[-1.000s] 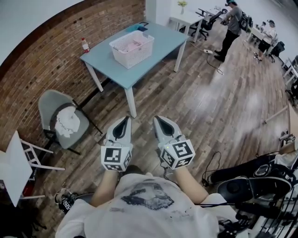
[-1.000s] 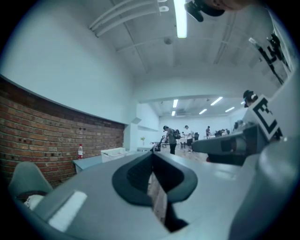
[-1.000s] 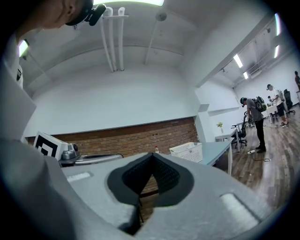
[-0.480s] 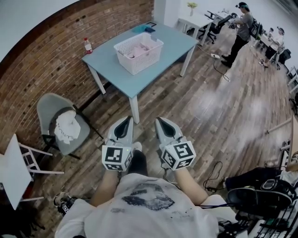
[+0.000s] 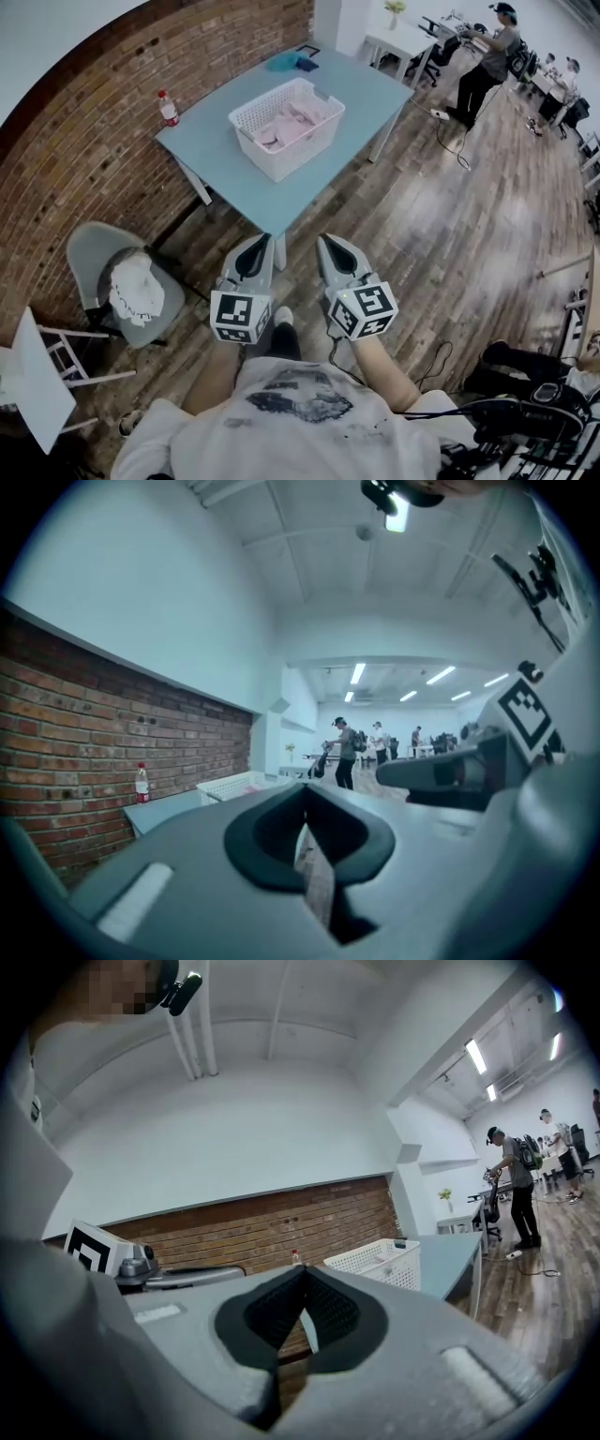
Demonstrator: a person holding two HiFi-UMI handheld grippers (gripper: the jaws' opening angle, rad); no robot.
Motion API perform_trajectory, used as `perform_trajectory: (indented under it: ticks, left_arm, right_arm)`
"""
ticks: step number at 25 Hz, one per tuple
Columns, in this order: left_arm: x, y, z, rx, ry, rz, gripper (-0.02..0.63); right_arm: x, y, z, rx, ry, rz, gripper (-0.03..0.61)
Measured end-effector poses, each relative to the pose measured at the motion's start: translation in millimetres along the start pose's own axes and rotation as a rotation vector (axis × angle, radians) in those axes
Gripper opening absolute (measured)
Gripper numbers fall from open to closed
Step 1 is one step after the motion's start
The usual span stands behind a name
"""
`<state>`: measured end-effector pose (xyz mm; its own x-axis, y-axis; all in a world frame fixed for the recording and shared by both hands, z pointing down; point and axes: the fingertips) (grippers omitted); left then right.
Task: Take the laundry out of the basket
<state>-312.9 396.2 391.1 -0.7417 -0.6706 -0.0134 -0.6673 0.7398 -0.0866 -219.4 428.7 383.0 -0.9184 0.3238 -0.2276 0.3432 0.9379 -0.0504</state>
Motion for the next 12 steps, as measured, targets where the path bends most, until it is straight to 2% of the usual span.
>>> perform_trajectory:
  ticks: [6, 12]
  left_arm:
    - [56, -72, 2, 0.004, 0.005, -0.017, -0.008]
    - [95, -126, 18, -0.008, -0.008, -0.029, -0.008]
  right_arm:
    - [-35, -82, 9, 0.007, 0.000, -0.017, -0.003]
    - [-63, -135, 29, -0.008, 0.005, -0.039, -0.003]
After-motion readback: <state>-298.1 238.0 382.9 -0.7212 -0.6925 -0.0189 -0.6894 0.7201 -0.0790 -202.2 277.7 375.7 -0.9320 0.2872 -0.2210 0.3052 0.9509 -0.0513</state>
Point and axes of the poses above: the fingertips, and each gripper's own axes: y backward along the fingers, x to its left, z out of its top, and after that the axes turned 5 degrees about z, right-handed
